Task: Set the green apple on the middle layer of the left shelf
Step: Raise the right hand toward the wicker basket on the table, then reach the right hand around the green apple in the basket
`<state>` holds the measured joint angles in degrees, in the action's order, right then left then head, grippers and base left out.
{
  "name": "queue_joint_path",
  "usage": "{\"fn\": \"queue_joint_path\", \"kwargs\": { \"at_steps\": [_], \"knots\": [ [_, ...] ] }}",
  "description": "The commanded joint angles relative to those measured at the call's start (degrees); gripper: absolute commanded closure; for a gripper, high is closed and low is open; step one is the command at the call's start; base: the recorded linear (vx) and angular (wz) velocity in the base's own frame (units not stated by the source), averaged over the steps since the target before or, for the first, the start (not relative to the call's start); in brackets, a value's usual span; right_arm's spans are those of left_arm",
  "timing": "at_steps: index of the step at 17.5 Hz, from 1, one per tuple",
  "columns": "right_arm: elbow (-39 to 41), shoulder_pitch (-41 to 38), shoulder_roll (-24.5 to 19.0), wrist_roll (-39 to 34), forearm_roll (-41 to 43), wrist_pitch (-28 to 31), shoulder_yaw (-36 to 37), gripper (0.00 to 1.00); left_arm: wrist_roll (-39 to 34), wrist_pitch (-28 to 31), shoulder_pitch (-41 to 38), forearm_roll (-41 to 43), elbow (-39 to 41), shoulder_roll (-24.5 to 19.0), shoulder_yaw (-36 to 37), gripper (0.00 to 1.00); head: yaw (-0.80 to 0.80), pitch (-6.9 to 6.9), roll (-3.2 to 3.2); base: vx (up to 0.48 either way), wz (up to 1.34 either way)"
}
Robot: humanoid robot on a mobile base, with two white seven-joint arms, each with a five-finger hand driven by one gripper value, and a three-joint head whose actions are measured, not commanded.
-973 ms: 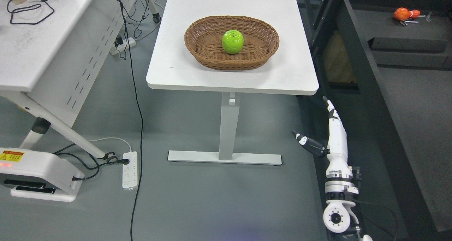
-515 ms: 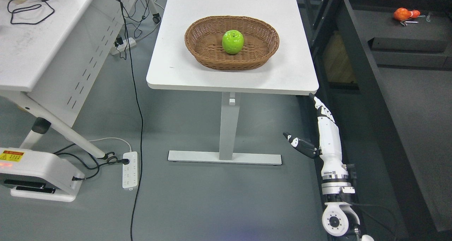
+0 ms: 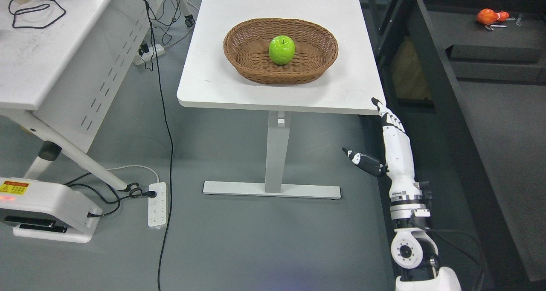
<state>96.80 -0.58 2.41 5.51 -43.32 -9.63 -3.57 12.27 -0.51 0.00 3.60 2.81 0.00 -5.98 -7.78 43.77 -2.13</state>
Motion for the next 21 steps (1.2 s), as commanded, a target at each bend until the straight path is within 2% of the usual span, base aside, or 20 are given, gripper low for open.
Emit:
{"fn": "queue_joint_path", "kwargs": {
  "at_steps": [1, 9, 15, 21],
  "knots": [
    [-3.2, 4.0, -0.1, -0.8, -0.5, 0.5, -3.2, 0.0, -0.1, 0.0, -0.5, 0.0, 0.0, -1.0, 0.0, 0.0, 0.0, 0.0, 0.0, 0.033, 0.0],
    [-10.0, 11.4, -1.4, -4.3, -0.5, 1.6, -4.6, 0.0, -0.1, 0.0, -0.5, 0.0, 0.0, -1.0, 0.0, 0.0, 0.0, 0.0, 0.0, 0.139, 0.08],
    [-12.0, 13.4, -1.4, -4.8, -0.5, 1.6, -6.1, 0.0, 0.0, 0.0, -0.5, 0.0, 0.0, -1.0, 0.0, 0.0, 0.0, 0.0, 0.0, 0.229, 0.18],
    [-18.6, 15.8, -1.4, -6.4, -0.7, 1.6, -8.6, 0.0, 0.0, 0.0, -0.5, 0.0, 0.0, -1.0, 0.0, 0.0, 0.0, 0.0, 0.0, 0.226, 0.2]
  ]
}}
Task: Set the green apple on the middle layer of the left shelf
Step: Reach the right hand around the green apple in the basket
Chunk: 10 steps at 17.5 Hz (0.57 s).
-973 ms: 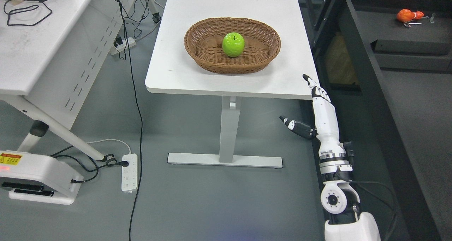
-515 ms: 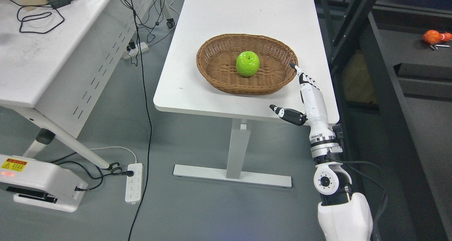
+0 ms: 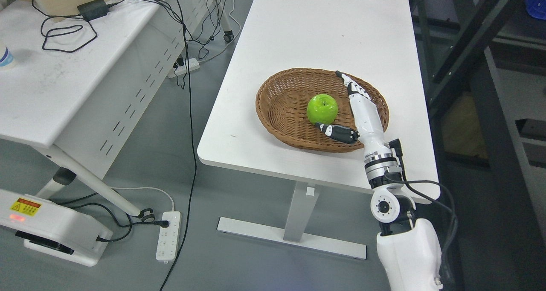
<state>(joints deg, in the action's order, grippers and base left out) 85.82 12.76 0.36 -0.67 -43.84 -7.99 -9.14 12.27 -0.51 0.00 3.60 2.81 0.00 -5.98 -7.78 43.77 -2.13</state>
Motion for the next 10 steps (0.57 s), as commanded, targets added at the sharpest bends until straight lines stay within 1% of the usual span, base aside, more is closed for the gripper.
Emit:
{"fn": "queue_joint_path", "kwargs": {
  "at_steps": [1, 4, 6, 10],
  "knots": [
    [-8.6, 3.2, 0.6, -0.2, -1.1, 0.1, -3.0, 0.0, -0.1, -0.1, -0.5, 0.0, 0.0, -1.0, 0.0, 0.0, 0.0, 0.0, 0.0, 0.193, 0.16],
    [-9.9, 4.1, 0.6, -0.2, -4.8, 0.0, -3.2, 0.0, -0.1, 0.0, -0.5, 0.0, 0.0, -1.0, 0.0, 0.0, 0.0, 0.0, 0.0, 0.176, 0.1],
    [-10.1, 4.1, 0.9, -0.2, -4.9, 0.0, -4.0, 0.0, 0.0, 0.0, -0.5, 0.0, 0.0, -1.0, 0.0, 0.0, 0.0, 0.0, 0.0, 0.114, 0.0],
    [-10.4, 2.4, 6.9, -0.2, -4.7, -0.6, -4.0, 0.0, -0.1, 0.0, -0.5, 0.0, 0.0, -1.0, 0.0, 0.0, 0.0, 0.0, 0.0, 0.076, 0.0]
  ]
}}
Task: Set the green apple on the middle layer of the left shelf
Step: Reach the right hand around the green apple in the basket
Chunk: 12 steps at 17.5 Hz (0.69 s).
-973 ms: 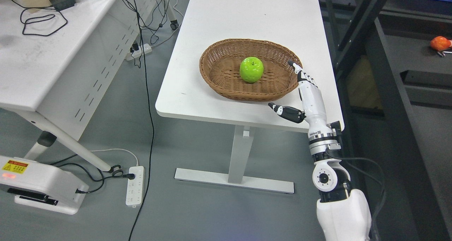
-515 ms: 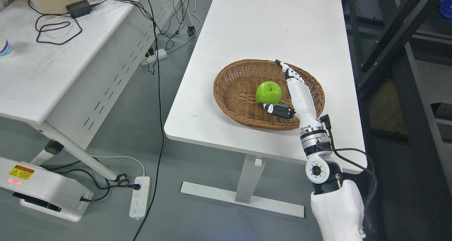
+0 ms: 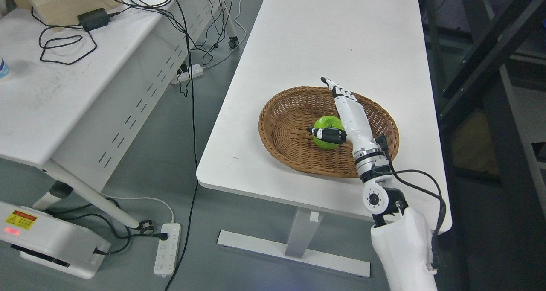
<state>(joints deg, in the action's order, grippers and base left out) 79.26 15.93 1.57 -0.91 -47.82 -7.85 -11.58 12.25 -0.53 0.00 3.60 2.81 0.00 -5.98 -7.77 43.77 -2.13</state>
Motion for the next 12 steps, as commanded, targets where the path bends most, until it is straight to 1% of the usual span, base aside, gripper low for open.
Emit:
{"fn": "queue_joint_path", "kwargs": {
  "at_steps": [1, 5, 12],
  "knots": [
    [-3.8, -1.1, 6.4, 0.0, -0.6, -1.0, -1.6, 0.0, 0.0, 0.0, -0.5, 0.0, 0.0, -1.0, 0.0, 0.0, 0.0, 0.0, 0.0, 0.013, 0.01],
    [-3.8, -1.5, 7.0, 0.0, -0.8, -1.5, -1.6, 0.0, 0.0, 0.0, -0.5, 0.0, 0.0, -1.0, 0.0, 0.0, 0.0, 0.0, 0.0, 0.003, 0.0],
    [-3.8, -0.9, 6.3, 0.1, -1.0, -1.5, -1.8, 0.01, 0.0, 0.0, -0.5, 0.0, 0.0, -1.0, 0.0, 0.0, 0.0, 0.0, 0.0, 0.0, 0.0]
  ]
}}
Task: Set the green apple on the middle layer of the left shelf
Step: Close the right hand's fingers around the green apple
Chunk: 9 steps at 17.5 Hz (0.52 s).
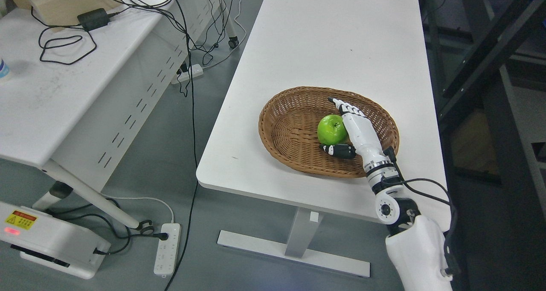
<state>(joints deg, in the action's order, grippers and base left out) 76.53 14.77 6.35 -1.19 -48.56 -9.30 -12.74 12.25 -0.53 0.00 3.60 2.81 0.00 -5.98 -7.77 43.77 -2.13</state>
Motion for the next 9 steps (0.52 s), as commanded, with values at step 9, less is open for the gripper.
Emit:
{"fn": "queue_joint_path", "kwargs": {
  "at_steps": [9],
  "knots": [
    [-1.1, 0.5, 1.4, 0.6, -2.9, 0.0, -3.9, 0.06, 0.1, 0.0, -0.5, 0.0, 0.0, -1.0, 0.0, 0.0, 0.0, 0.0, 0.0, 0.0, 0.0]
  ]
}}
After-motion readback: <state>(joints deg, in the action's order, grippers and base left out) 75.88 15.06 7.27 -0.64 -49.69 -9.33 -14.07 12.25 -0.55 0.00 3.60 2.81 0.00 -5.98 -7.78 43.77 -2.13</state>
